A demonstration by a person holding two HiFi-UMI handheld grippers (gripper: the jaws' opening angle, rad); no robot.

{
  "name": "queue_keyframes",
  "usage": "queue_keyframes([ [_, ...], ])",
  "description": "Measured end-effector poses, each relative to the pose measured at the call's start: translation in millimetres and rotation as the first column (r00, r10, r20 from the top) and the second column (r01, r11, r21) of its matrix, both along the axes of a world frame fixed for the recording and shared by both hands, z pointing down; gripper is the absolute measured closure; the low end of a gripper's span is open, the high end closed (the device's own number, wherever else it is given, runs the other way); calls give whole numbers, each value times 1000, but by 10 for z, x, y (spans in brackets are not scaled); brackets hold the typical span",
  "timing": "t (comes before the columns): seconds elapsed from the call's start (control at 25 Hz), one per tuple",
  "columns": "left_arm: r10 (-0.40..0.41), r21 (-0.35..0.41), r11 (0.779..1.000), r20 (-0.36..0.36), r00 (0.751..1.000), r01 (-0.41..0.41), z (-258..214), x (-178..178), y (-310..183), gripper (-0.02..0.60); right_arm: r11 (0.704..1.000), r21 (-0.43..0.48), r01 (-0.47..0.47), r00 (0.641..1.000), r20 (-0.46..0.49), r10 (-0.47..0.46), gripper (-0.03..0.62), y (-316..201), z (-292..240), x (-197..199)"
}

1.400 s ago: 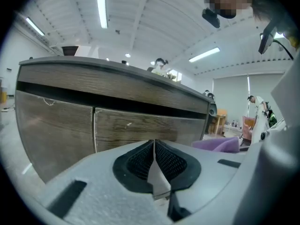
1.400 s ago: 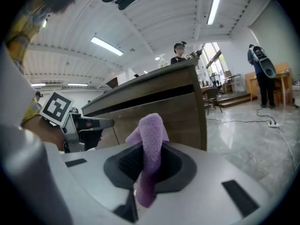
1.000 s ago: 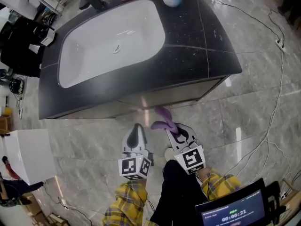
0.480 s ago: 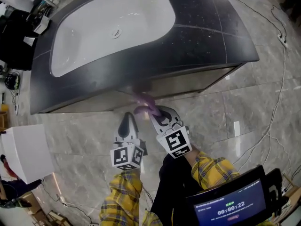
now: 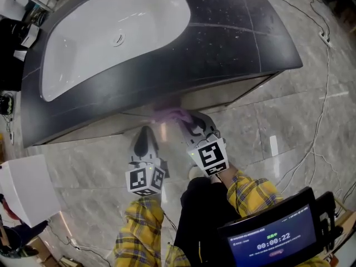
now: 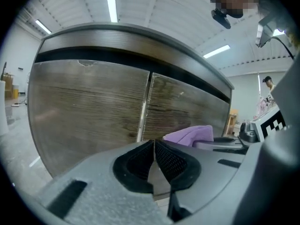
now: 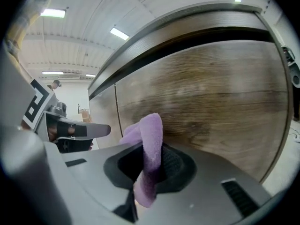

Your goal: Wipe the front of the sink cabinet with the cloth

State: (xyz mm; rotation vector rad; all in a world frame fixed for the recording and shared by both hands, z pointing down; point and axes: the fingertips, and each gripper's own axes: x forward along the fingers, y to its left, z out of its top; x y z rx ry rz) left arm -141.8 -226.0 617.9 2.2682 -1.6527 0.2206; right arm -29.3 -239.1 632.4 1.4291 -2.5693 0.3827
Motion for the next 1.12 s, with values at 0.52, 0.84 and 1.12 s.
queue_keyframes([
  [0.52, 124, -32, 992, -12, 992, -125, 249, 621, -105, 574, 980, -34, -197, 979, -57, 195, 554, -33, 299, 1079],
  [0.84, 179, -28, 983, -30, 983, -180, 322, 925, -167, 574, 941, -18, -337, 939, -75, 335, 554, -9, 333, 1699],
  [1.12, 242, -26, 969, -71, 968, -244, 311, 1316, -99, 574, 869, -26, -493, 867, -91, 490, 553, 46, 333, 2323],
])
